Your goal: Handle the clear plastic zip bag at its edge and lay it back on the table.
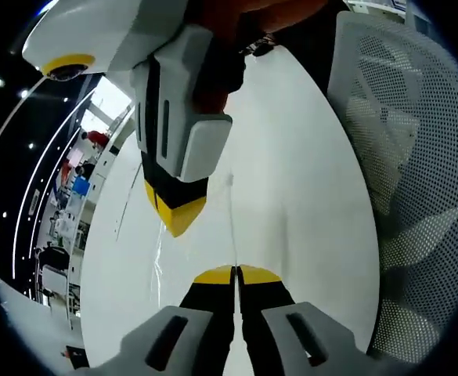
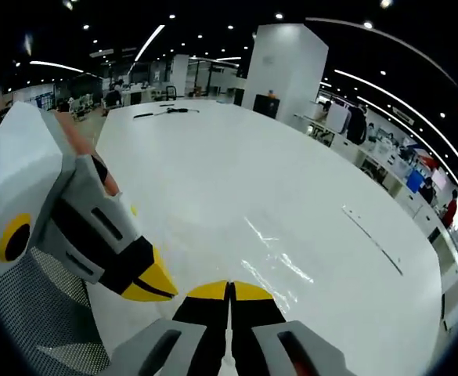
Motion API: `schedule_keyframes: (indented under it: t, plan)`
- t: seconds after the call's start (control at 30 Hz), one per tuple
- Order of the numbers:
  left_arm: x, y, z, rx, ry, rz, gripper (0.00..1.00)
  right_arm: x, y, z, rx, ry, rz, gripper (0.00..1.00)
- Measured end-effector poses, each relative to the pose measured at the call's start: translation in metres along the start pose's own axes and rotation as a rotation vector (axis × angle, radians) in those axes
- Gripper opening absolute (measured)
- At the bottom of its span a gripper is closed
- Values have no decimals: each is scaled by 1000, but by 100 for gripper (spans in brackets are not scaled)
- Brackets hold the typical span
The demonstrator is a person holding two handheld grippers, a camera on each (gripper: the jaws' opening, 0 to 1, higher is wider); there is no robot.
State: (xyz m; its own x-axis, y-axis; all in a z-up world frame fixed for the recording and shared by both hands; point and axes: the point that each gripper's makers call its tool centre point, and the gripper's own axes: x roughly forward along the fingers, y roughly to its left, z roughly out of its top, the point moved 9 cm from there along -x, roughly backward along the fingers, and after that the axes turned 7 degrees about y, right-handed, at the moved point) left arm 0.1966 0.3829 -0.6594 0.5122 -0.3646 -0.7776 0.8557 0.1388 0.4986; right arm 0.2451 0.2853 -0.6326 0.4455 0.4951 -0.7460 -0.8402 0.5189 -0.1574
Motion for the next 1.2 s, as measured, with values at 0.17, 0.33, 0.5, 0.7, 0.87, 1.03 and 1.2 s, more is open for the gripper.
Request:
schedule_keyframes:
  t: [0.17,0.33,0.5,0.7,0.87,1.03,1.2]
  plan:
    - [2,-7,0,-12,6,-18,0,-6,-6,7,-3,-18,-28,0]
    - [1,-11,1,-29,12,-28,0,-10,-8,11,-9,-31,-50,0]
    - [2,-13,0,-35,16,-34,0,-13,-11,14,-2,-47,-74,0]
    - [2,-15,-1,-43,16,-35,0,-14,-15,18,-9,-55,-88,0]
    - [1,-13,-2,-53,15,-33,0,-16,-16,21,-10,-60,-94,0]
    - [-1,-11,0,-60,12,-24,0,-21,-17,23,-10,-65,-97,0]
    - [-1,-6,1,-67,9,-7,0,-20,-13,22,-25,-63,-84,0]
